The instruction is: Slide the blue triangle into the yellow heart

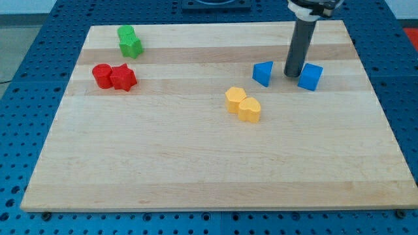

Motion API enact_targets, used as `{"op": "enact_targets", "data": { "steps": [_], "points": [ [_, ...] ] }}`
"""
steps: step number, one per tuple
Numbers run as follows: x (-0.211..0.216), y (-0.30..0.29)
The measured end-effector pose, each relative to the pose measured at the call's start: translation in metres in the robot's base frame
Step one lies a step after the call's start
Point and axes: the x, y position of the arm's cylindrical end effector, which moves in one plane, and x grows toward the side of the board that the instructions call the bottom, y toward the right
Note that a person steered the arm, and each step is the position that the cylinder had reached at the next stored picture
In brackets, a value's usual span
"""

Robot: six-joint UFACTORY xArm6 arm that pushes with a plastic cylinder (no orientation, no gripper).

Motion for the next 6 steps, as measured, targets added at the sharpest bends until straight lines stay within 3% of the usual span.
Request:
{"op": "enact_targets", "data": {
  "steps": [1,2,4,6],
  "points": [
    [-0.035,-0.026],
    [-0.028,-0.043],
    [0.050,-0.036],
    [0.049,-0.043]
  ]
}}
